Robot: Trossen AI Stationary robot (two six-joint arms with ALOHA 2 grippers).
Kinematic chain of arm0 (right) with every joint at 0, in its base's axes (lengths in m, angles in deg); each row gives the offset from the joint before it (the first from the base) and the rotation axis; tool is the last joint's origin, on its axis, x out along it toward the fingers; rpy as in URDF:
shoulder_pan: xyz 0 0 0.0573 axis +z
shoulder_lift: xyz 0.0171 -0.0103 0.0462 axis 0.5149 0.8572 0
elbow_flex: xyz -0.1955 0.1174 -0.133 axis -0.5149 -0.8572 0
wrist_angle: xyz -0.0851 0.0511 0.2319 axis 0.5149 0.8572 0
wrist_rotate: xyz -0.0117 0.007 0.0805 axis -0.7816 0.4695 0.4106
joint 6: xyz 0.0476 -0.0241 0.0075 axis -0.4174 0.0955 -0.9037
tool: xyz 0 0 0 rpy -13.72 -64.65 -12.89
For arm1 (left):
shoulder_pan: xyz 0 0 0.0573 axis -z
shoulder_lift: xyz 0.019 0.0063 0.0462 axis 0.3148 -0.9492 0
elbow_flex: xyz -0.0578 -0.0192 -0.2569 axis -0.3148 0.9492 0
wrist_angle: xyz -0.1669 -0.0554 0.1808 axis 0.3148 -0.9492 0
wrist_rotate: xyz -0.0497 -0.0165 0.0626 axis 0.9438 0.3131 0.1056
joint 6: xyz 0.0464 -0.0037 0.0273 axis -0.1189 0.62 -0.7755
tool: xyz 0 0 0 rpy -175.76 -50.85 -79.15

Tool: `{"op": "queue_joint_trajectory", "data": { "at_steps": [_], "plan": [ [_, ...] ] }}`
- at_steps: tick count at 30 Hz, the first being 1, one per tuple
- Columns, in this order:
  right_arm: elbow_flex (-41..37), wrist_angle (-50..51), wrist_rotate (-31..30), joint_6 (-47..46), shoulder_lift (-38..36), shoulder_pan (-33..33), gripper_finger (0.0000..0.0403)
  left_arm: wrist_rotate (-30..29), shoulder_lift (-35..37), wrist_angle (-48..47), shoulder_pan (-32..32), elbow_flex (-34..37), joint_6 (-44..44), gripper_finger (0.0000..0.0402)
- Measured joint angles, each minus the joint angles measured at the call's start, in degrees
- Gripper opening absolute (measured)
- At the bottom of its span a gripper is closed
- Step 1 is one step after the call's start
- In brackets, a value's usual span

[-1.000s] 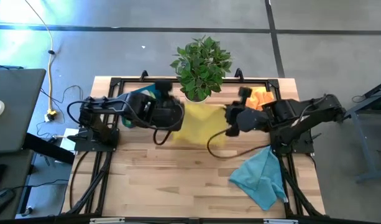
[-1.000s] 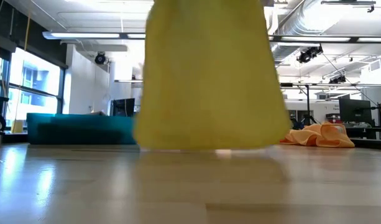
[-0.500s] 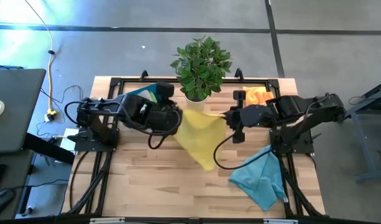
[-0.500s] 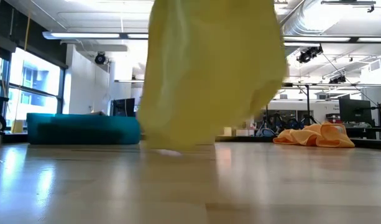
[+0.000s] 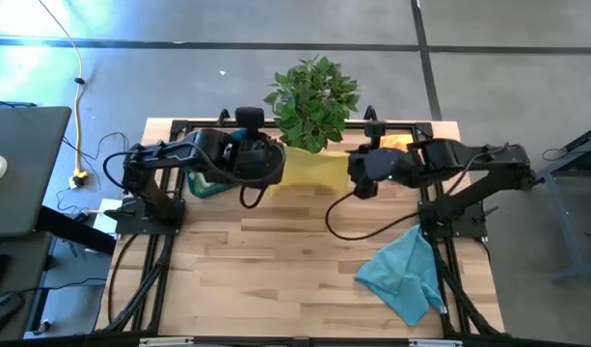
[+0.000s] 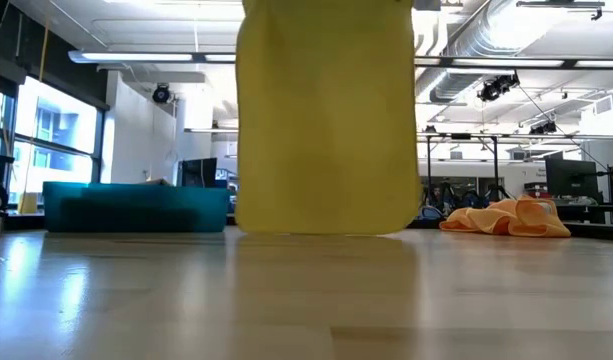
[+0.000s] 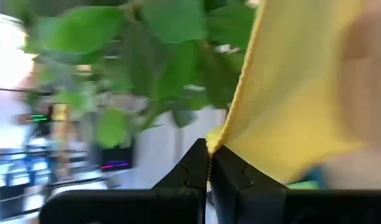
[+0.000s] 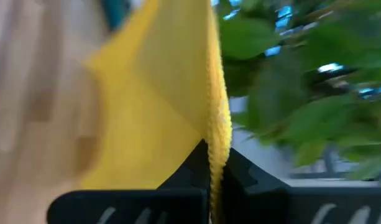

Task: Fold microfiber towels
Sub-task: Fold the yellow towel

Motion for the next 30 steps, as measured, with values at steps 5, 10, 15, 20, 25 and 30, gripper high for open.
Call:
{"op": "queue_joint_trajectory", "data": {
  "at_steps": [5, 10, 15, 20, 25, 30],
  "plan": [
    [-0.1, 8.7, 5.6, -9.0, 3.5, 1.4, 0.0, 17.1, 0.0, 0.1, 0.9, 2.7, 10.4, 0.0],
    [-0.1, 13.7, 15.8, -18.2, 9.1, 3.7, 0.0, 27.5, 0.0, 0.1, 3.6, 11.1, 19.6, 0.0],
    [-0.1, 10.6, 24.6, -20.9, 14.1, 6.9, 0.0, 33.1, 0.0, 1.6, 7.7, 21.3, 25.2, 0.0],
    [-2.8, 5.0, 29.2, -25.1, 17.0, 9.9, 0.0, 34.4, -0.1, 5.0, 11.6, 28.5, 30.1, 0.0],
    [-11.7, -6.7, 32.8, -32.7, 17.0, 13.6, 0.0, 39.4, 0.0, 12.4, 15.6, 33.6, 33.4, 0.0],
    [-18.1, -21.0, 37.6, -38.8, 17.1, 17.0, 0.0, 45.3, 0.0, 20.5, 19.4, 37.3, 35.8, 0.0]
  ]
}}
